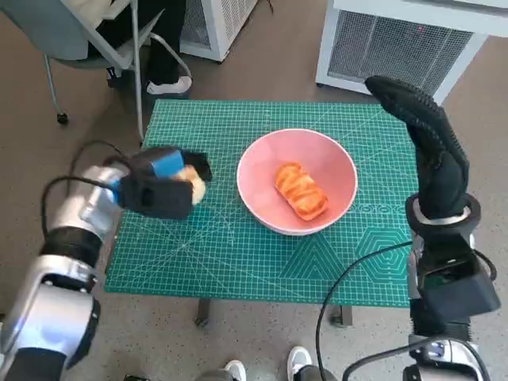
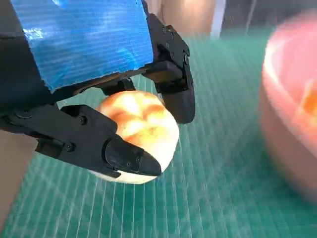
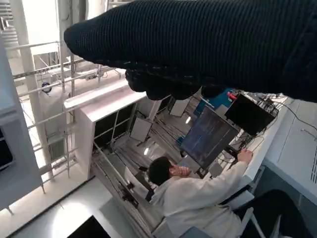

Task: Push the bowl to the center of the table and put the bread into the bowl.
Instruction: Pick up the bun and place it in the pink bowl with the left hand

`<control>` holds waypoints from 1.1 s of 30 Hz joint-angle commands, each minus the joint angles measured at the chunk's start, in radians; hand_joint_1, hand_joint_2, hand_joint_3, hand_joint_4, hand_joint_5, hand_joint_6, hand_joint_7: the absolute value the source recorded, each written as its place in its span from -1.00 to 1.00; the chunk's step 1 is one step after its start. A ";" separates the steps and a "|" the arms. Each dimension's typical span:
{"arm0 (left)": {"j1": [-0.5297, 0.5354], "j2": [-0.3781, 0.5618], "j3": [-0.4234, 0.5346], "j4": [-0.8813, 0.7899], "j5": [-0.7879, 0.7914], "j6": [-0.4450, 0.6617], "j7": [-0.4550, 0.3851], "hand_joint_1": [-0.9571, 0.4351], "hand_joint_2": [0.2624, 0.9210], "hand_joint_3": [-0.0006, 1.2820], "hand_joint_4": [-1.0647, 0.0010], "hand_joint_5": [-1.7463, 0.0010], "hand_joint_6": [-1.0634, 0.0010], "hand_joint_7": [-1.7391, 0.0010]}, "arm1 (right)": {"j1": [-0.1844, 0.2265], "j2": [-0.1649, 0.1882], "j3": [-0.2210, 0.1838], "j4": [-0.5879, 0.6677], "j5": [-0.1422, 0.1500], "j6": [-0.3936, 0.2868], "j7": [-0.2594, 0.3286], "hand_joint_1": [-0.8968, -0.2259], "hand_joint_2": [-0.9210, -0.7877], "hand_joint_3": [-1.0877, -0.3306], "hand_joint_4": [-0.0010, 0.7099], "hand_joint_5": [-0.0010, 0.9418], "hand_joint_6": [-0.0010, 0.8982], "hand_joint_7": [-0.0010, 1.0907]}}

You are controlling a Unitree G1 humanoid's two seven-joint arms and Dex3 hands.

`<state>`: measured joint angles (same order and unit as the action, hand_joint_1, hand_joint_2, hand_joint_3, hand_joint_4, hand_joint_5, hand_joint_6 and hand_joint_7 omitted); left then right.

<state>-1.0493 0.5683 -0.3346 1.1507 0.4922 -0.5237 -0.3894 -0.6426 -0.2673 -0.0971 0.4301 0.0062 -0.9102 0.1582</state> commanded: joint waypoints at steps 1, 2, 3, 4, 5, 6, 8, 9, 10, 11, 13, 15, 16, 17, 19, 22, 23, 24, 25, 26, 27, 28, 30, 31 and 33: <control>-0.070 0.018 0.059 -0.061 -0.062 -0.037 0.006 0.38 1.00 -0.80 -0.22 -0.35 -0.01 -0.49 | 0.016 0.002 0.005 0.012 0.013 0.002 0.010 -0.07 -1.00 -0.22 -0.29 -1.00 -1.00 0.05; -0.076 0.018 0.067 -0.071 -0.069 -0.041 0.007 0.38 1.00 -0.80 -0.22 -0.35 -0.01 -0.49 | 0.016 0.002 0.006 0.013 0.014 0.002 0.011 -0.06 -1.00 -0.22 -0.29 -1.00 -1.00 0.05; -0.083 0.016 0.077 -0.087 -0.081 -0.045 0.005 0.38 1.00 -0.80 -0.22 -0.34 -0.01 -0.49 | 0.015 0.002 0.006 0.012 0.014 0.002 0.011 -0.06 -1.00 -0.22 -0.29 -1.00 -1.00 0.05; -0.088 0.014 0.084 -0.098 -0.088 -0.047 0.004 0.38 1.00 -0.81 -0.22 -0.34 -0.01 -0.49 | 0.015 0.002 0.006 0.012 0.014 0.002 0.011 -0.06 -1.00 -0.22 -0.29 -1.00 -1.00 0.05; -0.095 0.009 0.093 -0.122 -0.099 -0.049 0.004 0.38 1.00 -0.81 -0.23 -0.34 -0.01 -0.49 | 0.015 0.002 0.006 0.011 0.013 0.003 0.010 -0.06 -1.00 -0.22 -0.29 -1.00 -1.00 0.05; -0.100 0.006 0.099 -0.140 -0.106 -0.049 0.004 0.38 1.00 -0.81 -0.23 -0.35 -0.01 -0.48 | 0.015 0.002 0.006 0.011 0.012 0.003 0.009 -0.06 -1.00 -0.23 -0.29 -1.00 -1.00 0.05; -0.106 -0.002 0.107 -0.185 -0.115 -0.047 0.005 0.38 1.00 -0.81 -0.23 -0.35 -0.02 -0.47 | 0.014 0.002 0.005 0.012 0.010 0.003 0.007 -0.05 -1.00 -0.23 -0.29 -1.00 -1.00 0.05; -0.108 -0.009 0.111 -0.210 -0.122 -0.047 0.004 0.38 1.00 -0.82 -0.24 -0.35 -0.03 -0.45 | 0.013 0.002 0.005 0.013 0.010 0.003 0.007 -0.05 -1.00 -0.23 -0.29 -1.00 -1.00 0.05; -0.109 -0.014 0.114 -0.229 -0.128 -0.045 0.003 0.38 1.00 -0.82 -0.24 -0.36 -0.04 -0.44 | 0.013 0.002 0.005 0.014 0.010 0.003 0.007 -0.05 -1.00 -0.23 -0.29 -1.00 -1.00 0.05; -0.110 -0.026 0.117 -0.256 -0.137 -0.043 -0.001 0.38 1.00 -0.83 -0.24 -0.36 -0.05 -0.43 | 0.012 0.003 0.006 0.015 0.010 0.002 0.007 -0.05 -1.00 -0.23 -0.29 -1.00 -1.00 0.05; -0.112 -0.047 0.120 -0.295 -0.152 -0.036 -0.012 0.38 1.00 -0.83 -0.24 -0.39 -0.07 -0.40 | 0.010 0.004 0.006 0.016 0.010 0.001 0.007 -0.05 -1.00 -0.23 -0.29 -1.00 -1.00 0.05; -0.112 -0.071 0.116 -0.330 -0.163 -0.031 -0.025 0.38 1.00 -0.84 -0.24 -0.39 -0.08 -0.39 | 0.009 0.005 0.007 0.017 0.011 -0.001 0.007 -0.05 -1.00 -0.23 -0.29 -1.00 -1.00 0.05; -0.110 -0.076 0.115 -0.340 -0.166 -0.027 -0.029 0.38 1.00 -0.84 -0.24 -0.39 -0.08 -0.39 | 0.009 0.005 0.007 0.018 0.011 -0.002 0.007 -0.05 -1.00 -0.23 -0.29 -1.00 -1.00 0.05; -0.109 -0.088 0.109 -0.349 -0.167 -0.030 -0.031 0.38 1.00 -0.84 -0.24 -0.39 -0.08 -0.39 | 0.008 0.005 0.007 0.019 0.011 -0.003 0.008 -0.04 -1.00 -0.23 -0.29 -1.00 -1.00 0.05; -0.111 -0.113 0.095 -0.353 -0.161 -0.040 -0.036 0.38 1.00 -0.84 -0.24 -0.36 -0.08 -0.41 | 0.007 0.006 0.008 0.021 0.012 -0.005 0.008 -0.04 -1.00 -0.23 -0.29 -1.00 -1.00 0.05; -0.121 -0.148 0.075 -0.330 -0.156 -0.067 -0.051 0.38 1.00 -0.84 -0.25 -0.35 -0.08 -0.43 | 0.007 0.007 0.008 0.021 0.011 -0.005 0.007 -0.03 -1.00 -0.23 -0.29 -1.00 -1.00 0.05; -0.124 -0.157 0.070 -0.320 -0.153 -0.075 -0.055 0.38 1.00 -0.84 -0.26 -0.34 -0.07 -0.43 | 0.007 0.007 0.009 0.020 0.010 -0.005 0.006 -0.03 -1.00 -0.23 -0.29 -1.00 -1.00 0.05; -0.127 -0.167 0.063 -0.309 -0.150 -0.081 -0.060 0.38 1.00 -0.84 -0.26 -0.34 -0.07 -0.44 | 0.009 0.007 0.009 0.017 0.009 -0.005 0.005 -0.03 -1.00 -0.23 -0.29 -1.00 -1.00 0.05; -0.129 -0.174 0.059 -0.301 -0.148 -0.085 -0.063 0.38 1.00 -0.84 -0.24 -0.34 -0.07 -0.44 | 0.009 0.007 0.009 0.016 0.008 -0.005 0.005 -0.04 -1.00 -0.23 -0.29 -1.00 -1.00 0.05; -0.130 -0.182 0.052 -0.292 -0.145 -0.086 -0.067 0.38 1.00 -0.84 -0.24 -0.34 -0.07 -0.44 | 0.010 0.006 0.009 0.015 0.009 -0.005 0.005 -0.04 -1.00 -0.23 -0.29 -1.00 -1.00 0.05; -0.132 -0.188 0.048 -0.285 -0.143 -0.087 -0.070 0.38 1.00 -0.82 -0.19 -0.37 -0.07 -0.45 | 0.011 0.006 0.009 0.014 0.009 -0.004 0.005 -0.04 -1.00 -0.23 -0.29 -1.00 -1.00 0.05; -0.134 -0.195 0.039 -0.269 -0.135 -0.085 -0.075 0.38 1.00 -0.81 -0.17 -0.37 -0.07 -0.45 | 0.013 0.005 0.008 0.009 0.009 -0.005 0.006 -0.04 -1.00 -0.23 -0.29 -1.00 -1.00 0.05; -0.140 -0.206 0.022 -0.242 -0.119 -0.081 -0.085 0.38 1.00 -0.70 0.03 -0.47 0.03 -0.55 | 0.018 0.003 0.007 0.000 0.010 -0.004 0.006 -0.04 -1.00 -0.23 -0.29 -1.00 -1.00 0.05; -0.143 -0.209 0.015 -0.231 -0.113 -0.079 -0.089 0.28 1.00 -0.67 0.11 -0.37 0.06 -0.58 | 0.020 0.002 0.007 -0.004 0.010 -0.003 0.006 -0.04 -1.00 -0.23 -0.29 -1.00 -1.00 0.05; -0.152 -0.215 -0.003 -0.209 -0.097 -0.069 -0.105 0.11 0.95 -0.66 0.21 0.08 0.23 -0.33 | 0.024 -0.001 0.005 -0.013 0.010 -0.001 0.006 -0.04 -1.00 -0.23 -0.29 -1.00 -1.00 0.05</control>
<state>-1.1666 0.3502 -0.3165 0.9067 0.3721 -0.6031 -0.4737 -0.6440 -0.2648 -0.0923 0.4277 0.0065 -0.9155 0.1582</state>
